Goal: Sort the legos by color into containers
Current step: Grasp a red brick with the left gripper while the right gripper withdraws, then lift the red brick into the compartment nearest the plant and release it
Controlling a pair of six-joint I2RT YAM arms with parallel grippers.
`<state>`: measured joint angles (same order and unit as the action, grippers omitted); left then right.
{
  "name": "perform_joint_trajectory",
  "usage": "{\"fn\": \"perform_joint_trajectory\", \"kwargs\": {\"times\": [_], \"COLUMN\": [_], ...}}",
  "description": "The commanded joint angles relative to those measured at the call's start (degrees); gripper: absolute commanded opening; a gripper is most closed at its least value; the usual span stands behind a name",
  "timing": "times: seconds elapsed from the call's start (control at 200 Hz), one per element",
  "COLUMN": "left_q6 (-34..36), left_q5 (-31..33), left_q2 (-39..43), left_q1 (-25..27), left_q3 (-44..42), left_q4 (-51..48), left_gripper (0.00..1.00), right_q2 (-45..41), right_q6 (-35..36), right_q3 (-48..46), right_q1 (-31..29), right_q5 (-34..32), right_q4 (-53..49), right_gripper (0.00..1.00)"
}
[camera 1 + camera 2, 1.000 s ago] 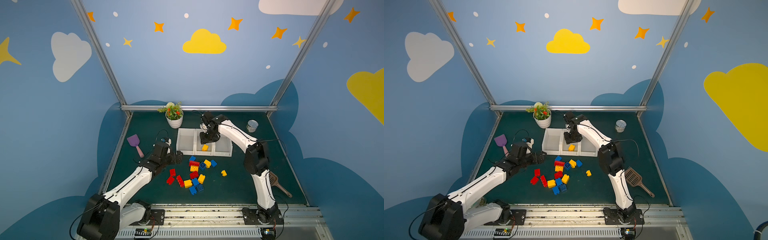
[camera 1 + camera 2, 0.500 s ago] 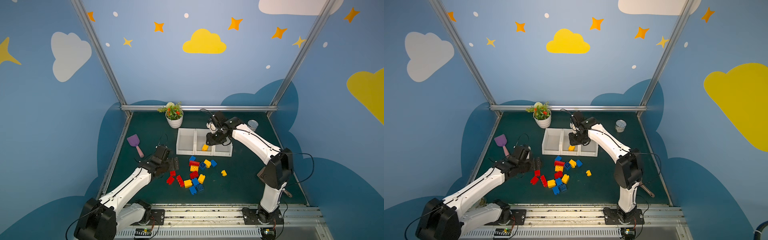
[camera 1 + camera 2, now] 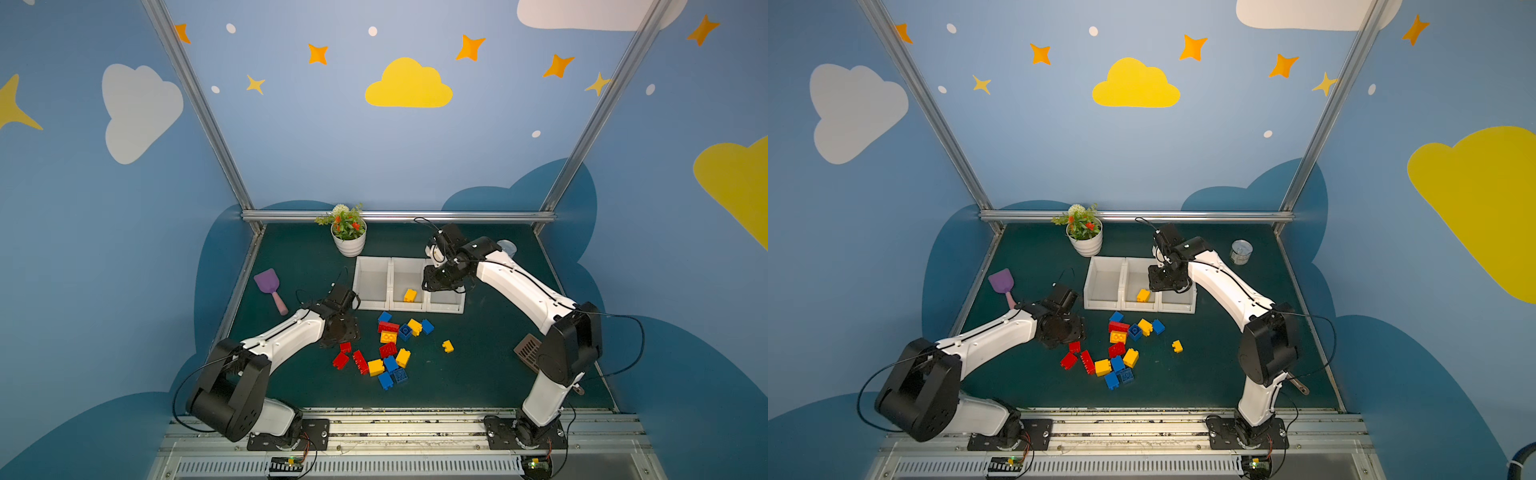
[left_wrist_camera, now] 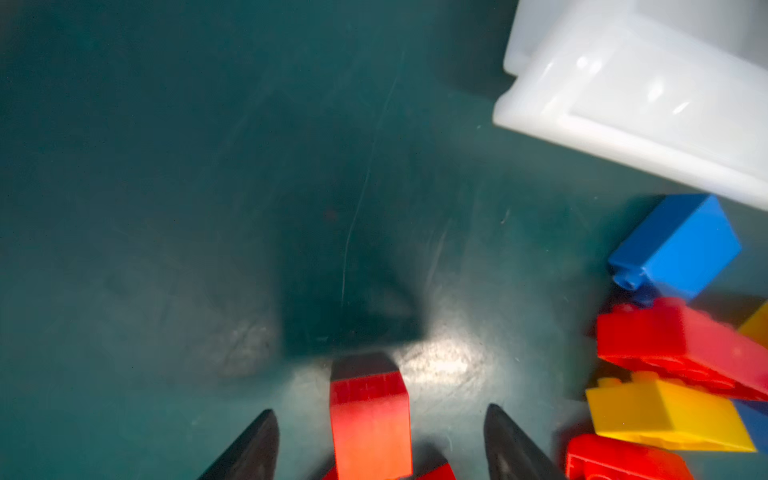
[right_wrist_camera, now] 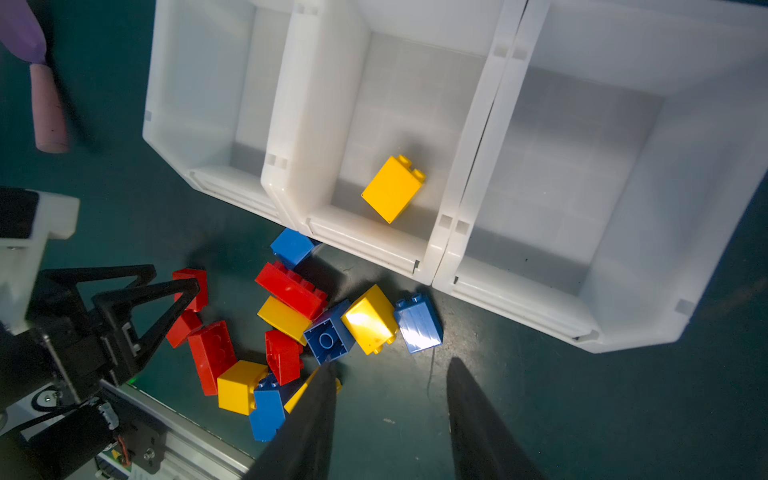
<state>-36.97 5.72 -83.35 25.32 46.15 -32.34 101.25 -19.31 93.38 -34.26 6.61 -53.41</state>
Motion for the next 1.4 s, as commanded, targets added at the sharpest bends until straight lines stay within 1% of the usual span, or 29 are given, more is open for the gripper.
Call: {"fn": "perform_joint_trajectory", "kwargs": {"times": [0.0, 0.21, 0.335, 0.586, 0.766, 0.876, 1.006, 1.131, 1.241, 1.317, 1.392], "left_q6": [-0.39, -0.89, -0.68, -0.82, -0.81, -0.13, 1.39, 4.14, 6.61, 5.75, 5.68], "left_q5": [1.82, 1.58, 1.32, 1.19, 0.62, 0.53, 0.4, -0.83, 0.13, 2.93, 3.89], "left_q2": [-1.56, -3.96, -5.62, -6.21, -5.8, -5.43, -4.39, -4.98, -8.21, -11.48, -15.23], "left_q1": [0.47, 0.94, 1.1, 1.49, 1.72, 1.57, 1.66, 1.66, 1.5, 1.31, 0.85], "left_q3": [1.31, 1.59, 2.0, 1.4, 2.07, 3.53, 8.3, 15.79, 23.23, 27.23, 30.98], "left_q4": [-3.52, -2.48, -2.85, -1.81, -1.35, -1.83, -2.95, -2.54, -1.84, -0.27, 0.71], "left_gripper": [0.7, 0.56, 0.52, 0.37, 0.33, 0.3, 0.29, 0.29, 0.3, 0.29, 0.3], "right_q2": [-2.2, -2.61, -3.14, -4.22, -4.99, -5.52, -6.22, -6.85, -7.29, -7.47, -7.47], "right_q6": [-0.73, -0.37, -0.45, -0.73, -0.85, -0.99, -1.08, -1.26, -1.34, -1.34, -1.43], "right_q3": [-0.61, -0.3, -0.47, -1.48, -1.54, -1.63, -1.66, -1.88, -2.03, -2.08, -1.98], "right_q1": [0.48, 1.67, 2.18, 2.66, 2.87, 3.19, 3.74, 4.28, 4.65, 4.89, 5.04], "right_q5": [-0.33, 0.24, 0.33, 0.24, -0.19, -0.64, -0.72, -0.81, -0.81, -0.94, -0.99], "right_q4": [-0.9, -1.65, -1.79, -1.79, -1.96, -1.96, -2.05, -2.05, -2.12, -2.23, -2.48], "right_gripper": [0.44, 0.44, 0.43, 0.4, 0.4, 0.39, 0.39, 0.38, 0.38, 0.38, 0.37]}}
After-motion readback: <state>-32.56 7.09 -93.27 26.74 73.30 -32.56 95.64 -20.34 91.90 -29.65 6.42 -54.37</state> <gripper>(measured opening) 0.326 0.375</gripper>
